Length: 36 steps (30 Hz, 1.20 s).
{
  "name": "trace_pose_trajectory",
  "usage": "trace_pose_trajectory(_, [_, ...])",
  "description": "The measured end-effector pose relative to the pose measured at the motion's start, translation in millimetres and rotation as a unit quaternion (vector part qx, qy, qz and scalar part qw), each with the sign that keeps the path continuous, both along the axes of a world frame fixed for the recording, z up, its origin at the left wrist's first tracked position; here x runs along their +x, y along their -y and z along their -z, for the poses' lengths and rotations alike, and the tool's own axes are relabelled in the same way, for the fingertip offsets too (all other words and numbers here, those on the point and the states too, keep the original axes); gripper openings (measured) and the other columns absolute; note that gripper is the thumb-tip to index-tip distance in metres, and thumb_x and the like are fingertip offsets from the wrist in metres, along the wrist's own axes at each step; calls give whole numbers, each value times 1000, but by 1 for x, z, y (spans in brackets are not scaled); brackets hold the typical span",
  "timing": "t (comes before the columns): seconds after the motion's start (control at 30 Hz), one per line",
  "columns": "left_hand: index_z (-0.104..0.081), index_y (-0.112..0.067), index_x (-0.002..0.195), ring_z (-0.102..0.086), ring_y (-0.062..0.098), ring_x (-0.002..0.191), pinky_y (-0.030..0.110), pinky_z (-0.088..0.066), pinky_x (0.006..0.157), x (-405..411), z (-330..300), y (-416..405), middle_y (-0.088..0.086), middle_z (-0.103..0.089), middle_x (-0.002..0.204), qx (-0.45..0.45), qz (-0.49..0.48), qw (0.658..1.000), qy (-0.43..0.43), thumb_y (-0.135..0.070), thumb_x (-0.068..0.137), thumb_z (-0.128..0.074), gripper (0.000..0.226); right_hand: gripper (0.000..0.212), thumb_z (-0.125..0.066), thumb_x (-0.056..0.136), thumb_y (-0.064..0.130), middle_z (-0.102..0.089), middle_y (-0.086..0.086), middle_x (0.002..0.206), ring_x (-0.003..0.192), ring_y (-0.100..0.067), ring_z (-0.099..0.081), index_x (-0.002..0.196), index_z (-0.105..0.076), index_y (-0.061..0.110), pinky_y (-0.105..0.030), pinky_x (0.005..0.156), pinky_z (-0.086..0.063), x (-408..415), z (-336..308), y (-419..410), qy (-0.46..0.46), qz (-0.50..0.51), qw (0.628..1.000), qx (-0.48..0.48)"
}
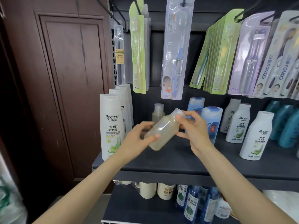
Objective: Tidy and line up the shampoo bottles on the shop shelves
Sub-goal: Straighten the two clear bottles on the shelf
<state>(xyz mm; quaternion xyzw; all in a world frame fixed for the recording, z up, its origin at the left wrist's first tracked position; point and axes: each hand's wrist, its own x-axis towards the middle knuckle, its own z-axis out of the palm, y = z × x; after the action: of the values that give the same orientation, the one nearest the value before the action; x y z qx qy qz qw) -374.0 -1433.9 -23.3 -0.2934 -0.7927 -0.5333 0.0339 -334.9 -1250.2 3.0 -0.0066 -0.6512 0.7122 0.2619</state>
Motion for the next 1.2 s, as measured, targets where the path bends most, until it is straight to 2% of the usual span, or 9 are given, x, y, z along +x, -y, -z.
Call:
trace_pose_trajectory(0.1, [-41,-36,128,-55,6,101,27,-48,85,0,-8,-15,-10,-53,116,-99,-35,985,-135,-51,68,-76,71,17,-69,84,18,-64,-5,90,91,-18,-65,100,-62,15,-36,70,-60,-6,-3,10,7,43,996,73])
trace_pose_trajectory(0.2, [-40,-33,118,-58,12,90,37,-52,75,-5,-9,-26,-8,-57,103,-165,-115,962,-184,-49,61,-79,71,15,-70,82,26,-64,1,88,90,-17,-63,95,-63,23,-43,74,-59,-15,-2,13,16,71,988,137])
trace_pose_trajectory(0.33, [-47,-27,118,-62,9,85,28,-53,78,-15,-5,-21,-5,-62,102,-42,-36,997,-50,-29,66,-83,62,17,-55,94,26,-66,6,102,100,-12,-63,105,-63,35,-34,83,-56,-15,-6,-2,12,-26,979,202])
trace_pose_trajectory(0.4, [-49,-29,122,-66,15,92,37,-55,83,-18,-4,-16,-1,-63,110,16,26,999,30,-23,71,-80,60,27,-48,97,21,-66,7,108,103,-6,-61,117,-58,36,-28,85,-55,-12,-7,-9,27,-121,973,196])
trace_pose_trajectory(0.5, [-47,-28,128,-66,15,99,34,-56,85,-19,-3,-16,1,-62,115,57,106,989,90,-13,81,-72,56,34,-51,95,13,-66,-2,108,104,-11,-62,123,-56,32,-24,72,-57,-15,-7,-13,36,-158,969,186])
trace_pose_trajectory(0.67, [-42,-33,136,-62,10,102,30,-51,91,-33,5,-25,-1,-58,119,-21,56,998,26,-28,75,-76,70,27,-61,89,13,-64,-7,99,94,-17,-64,111,-63,29,-29,64,-59,-27,-2,-6,27,-66,975,213])
trace_pose_trajectory(0.8, [-46,-30,128,-55,0,90,11,-44,71,-41,5,-34,-14,-59,105,-43,-5,998,-35,-32,69,-80,68,25,-69,83,21,-66,-2,89,86,-17,-66,105,-65,30,-44,70,-59,-43,6,-1,7,13,965,261])
trace_pose_trajectory(0.93, [-49,-22,125,-57,8,92,18,-45,78,-54,11,-36,-8,-59,103,-23,-27,999,-12,-25,68,-82,67,21,-68,84,18,-64,7,83,85,-13,-64,103,-69,26,-42,76,-58,-55,5,-2,0,33,955,295])
trace_pose_trajectory(1.2, [-51,-22,119,-58,12,89,16,-46,72,-68,15,-49,-8,-58,95,19,-74,997,-8,-19,63,-85,66,21,-64,87,11,-59,17,81,83,-5,-61,104,-70,21,-38,84,-55,-73,7,0,-9,46,956,289])
